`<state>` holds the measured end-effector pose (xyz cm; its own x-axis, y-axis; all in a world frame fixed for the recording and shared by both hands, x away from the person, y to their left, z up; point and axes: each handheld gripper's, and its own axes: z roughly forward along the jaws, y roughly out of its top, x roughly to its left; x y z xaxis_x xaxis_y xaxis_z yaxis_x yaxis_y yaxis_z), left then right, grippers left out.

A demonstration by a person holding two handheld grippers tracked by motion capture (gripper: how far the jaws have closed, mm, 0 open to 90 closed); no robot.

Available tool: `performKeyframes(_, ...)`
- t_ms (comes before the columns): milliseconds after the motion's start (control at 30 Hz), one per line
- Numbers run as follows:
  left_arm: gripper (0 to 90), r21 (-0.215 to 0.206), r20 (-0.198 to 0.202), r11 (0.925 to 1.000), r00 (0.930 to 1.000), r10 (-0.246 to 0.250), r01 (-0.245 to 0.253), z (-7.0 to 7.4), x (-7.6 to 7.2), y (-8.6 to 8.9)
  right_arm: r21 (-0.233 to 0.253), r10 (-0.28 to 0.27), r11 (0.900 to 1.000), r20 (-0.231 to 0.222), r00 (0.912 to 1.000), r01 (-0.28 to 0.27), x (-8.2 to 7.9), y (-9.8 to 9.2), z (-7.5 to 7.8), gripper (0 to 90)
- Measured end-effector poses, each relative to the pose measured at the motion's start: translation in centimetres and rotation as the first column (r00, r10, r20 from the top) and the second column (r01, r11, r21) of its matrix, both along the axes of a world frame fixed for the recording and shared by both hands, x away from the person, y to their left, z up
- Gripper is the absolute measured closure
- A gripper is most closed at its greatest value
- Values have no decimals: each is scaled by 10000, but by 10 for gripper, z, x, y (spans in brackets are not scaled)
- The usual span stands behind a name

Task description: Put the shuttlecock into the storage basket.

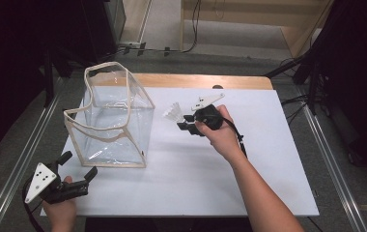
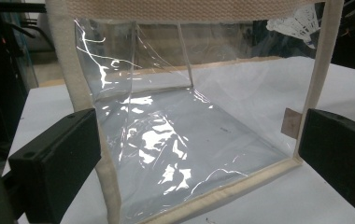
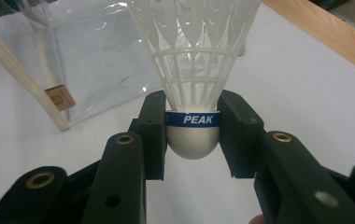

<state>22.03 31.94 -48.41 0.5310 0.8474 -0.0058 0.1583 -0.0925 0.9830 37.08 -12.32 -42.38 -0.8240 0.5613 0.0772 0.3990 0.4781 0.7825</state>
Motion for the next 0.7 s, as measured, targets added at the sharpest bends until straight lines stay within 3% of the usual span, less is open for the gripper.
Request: performKeyframes(700, 0, -5, -8, 10000, 10000, -14, 14, 0, 0, 0, 463, 31, 9989, 482, 9988, -53, -1, 5, 17, 619)
